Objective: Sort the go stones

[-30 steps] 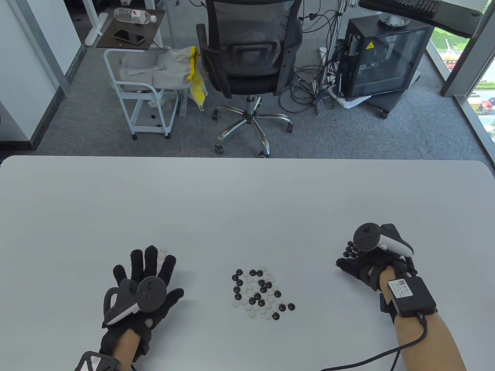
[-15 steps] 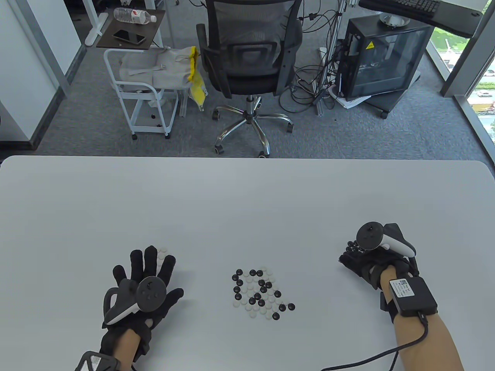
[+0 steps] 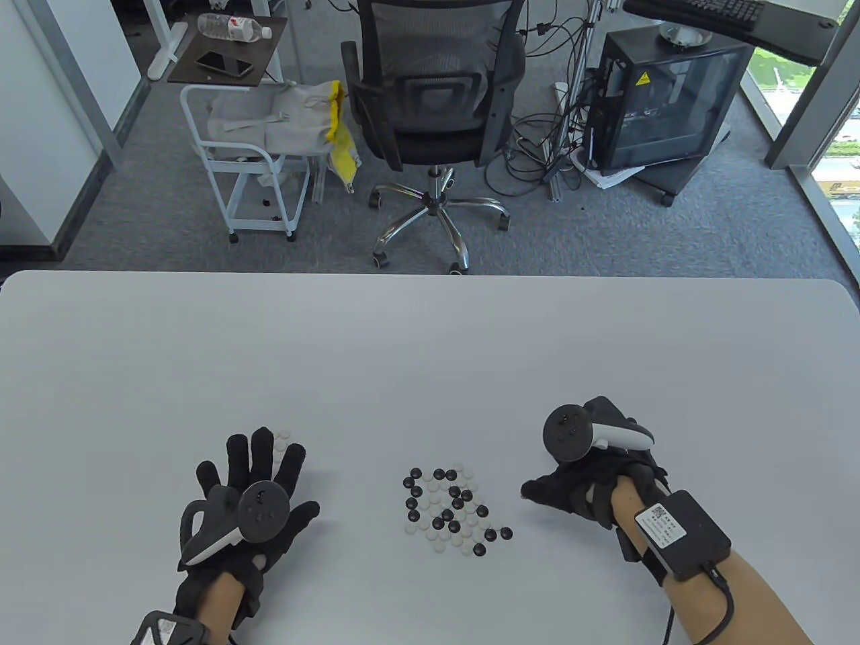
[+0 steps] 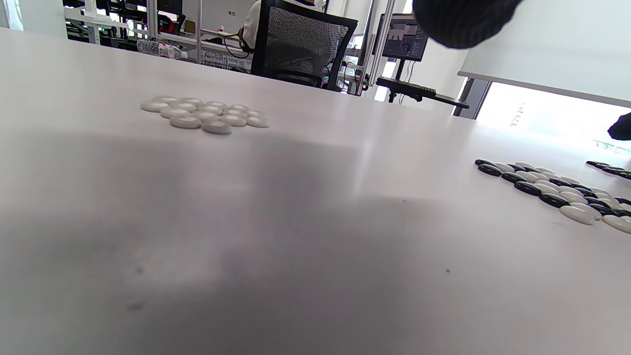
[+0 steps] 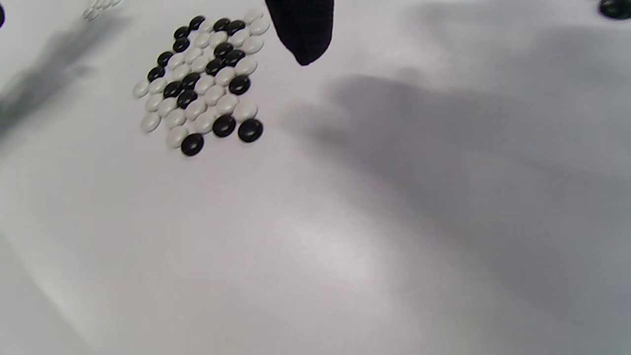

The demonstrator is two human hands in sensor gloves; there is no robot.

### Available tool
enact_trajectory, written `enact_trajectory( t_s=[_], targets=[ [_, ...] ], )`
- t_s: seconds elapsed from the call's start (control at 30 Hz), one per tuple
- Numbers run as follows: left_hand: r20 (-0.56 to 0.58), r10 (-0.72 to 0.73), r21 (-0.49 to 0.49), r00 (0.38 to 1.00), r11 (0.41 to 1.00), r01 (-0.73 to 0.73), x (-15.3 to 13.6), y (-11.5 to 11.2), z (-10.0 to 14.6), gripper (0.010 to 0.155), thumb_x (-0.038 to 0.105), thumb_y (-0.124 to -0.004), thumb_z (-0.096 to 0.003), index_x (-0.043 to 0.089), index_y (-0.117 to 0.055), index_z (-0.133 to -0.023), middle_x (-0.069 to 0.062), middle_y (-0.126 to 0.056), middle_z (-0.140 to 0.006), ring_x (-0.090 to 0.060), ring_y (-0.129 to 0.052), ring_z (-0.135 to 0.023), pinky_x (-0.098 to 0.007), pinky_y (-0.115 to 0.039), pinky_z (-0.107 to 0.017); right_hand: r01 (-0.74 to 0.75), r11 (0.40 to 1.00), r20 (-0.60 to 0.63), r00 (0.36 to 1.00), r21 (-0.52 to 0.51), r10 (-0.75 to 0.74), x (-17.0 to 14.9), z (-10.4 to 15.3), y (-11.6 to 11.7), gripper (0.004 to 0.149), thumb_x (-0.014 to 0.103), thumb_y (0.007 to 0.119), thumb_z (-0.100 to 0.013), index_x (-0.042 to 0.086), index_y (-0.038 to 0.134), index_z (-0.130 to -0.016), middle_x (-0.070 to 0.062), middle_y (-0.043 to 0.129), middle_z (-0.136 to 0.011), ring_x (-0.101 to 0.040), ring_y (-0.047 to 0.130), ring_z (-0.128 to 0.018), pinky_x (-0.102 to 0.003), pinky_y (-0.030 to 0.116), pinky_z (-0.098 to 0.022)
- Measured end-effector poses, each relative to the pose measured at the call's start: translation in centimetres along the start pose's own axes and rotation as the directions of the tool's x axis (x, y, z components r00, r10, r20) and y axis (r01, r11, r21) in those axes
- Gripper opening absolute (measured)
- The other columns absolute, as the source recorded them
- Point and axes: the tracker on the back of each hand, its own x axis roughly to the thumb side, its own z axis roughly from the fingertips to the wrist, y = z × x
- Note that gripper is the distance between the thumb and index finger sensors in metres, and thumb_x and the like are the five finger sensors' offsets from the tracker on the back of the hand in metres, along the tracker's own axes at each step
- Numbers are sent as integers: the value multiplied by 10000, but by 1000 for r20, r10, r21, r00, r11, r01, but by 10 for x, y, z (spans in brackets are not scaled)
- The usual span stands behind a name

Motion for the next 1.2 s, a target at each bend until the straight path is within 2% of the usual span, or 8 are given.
enact_trajectory(
  t_s=[0.23, 0.37, 0.47, 0.57, 0.83, 1.0, 1.2],
  targets=[
    [1, -1, 3, 1000, 1000, 1, 0, 0, 1, 816, 571, -558, -582, 207, -139, -1180, -258, 149, -1129, -533, 182, -948, -826, 16, -515, -73, 994, 65, 996, 86, 68, 27, -15, 27, 714, 504, 511, -611, 48, 562, -1158, -421, 19, -1110, -674, -66, -898, -918, 97, -529],
    [1, -3, 5, 1000, 1000, 3, 0, 0, 1, 817, 571, -559, -581, 206, -141, -1180, -261, 148, -1128, -534, 180, -947, -827, 14, -514, -83, 990, 63, 995, 113, 76, 26, -19, 38, 703, 501, 512, -614, 69, 498, -1168, -421, -2, -1101, -673, -81, -894, -916, 91, -529],
    [3, -3, 9, 1000, 1000, 3, 0, 0, 1, 815, 571, -558, -581, 208, -141, -1180, -259, 148, -1129, -535, 180, -947, -827, 13, -515, -91, 991, 42, 995, 102, 87, 19, -10, 41, 676, 486, 546, -629, 80, 496, -1167, -419, 2, -1102, -671, -79, -896, -916, 93, -532],
    [2, -1, 9, 1000, 1000, 1, 0, 0, 1, 817, 571, -559, -581, 207, -139, -1180, -259, 150, -1129, -534, 182, -947, -827, 16, -514, -145, 985, -43, 988, 89, 149, -1, 6, 43, 663, 486, 548, -628, 98, 496, -1163, -410, 4, -1106, -666, -79, -901, -915, 88, -535],
    [0, -3, 5, 1000, 1000, 3, 0, 0, 1, 816, 569, -561, -581, 208, -141, -1180, -256, 151, -1129, -532, 185, -948, -826, 19, -515, -83, 995, -297, 950, 56, 96, -68, 38, 37, 664, 479, 560, -626, 95, 486, -1163, -399, -22, -1094, -662, -89, -896, -912, 73, -533],
    [4, -8, 7, 1000, 1000, 8, 1, 0, 1, 814, 569, -560, -582, 208, -144, -1180, -258, 149, -1128, -533, 183, -947, -826, 17, -515, 11, 1000, -375, 927, -9, -13, -97, 41, 28, 674, 480, 560, -628, 91, 462, -1169, -400, -41, -1088, -660, -103, -889, -911, 61, -528],
    [3, -5, 10, 1000, 1000, 5, 0, 0, 1, 814, 570, -559, -582, 208, -143, -1181, -259, 149, -1129, -533, 183, -947, -826, 16, -514, 74, 994, -408, 908, -75, -99, -114, 37, 20, 687, 485, 544, -622, 89, 441, -1174, -400, -57, -1085, -658, -114, -888, -911, 48, -525]
  ],
)
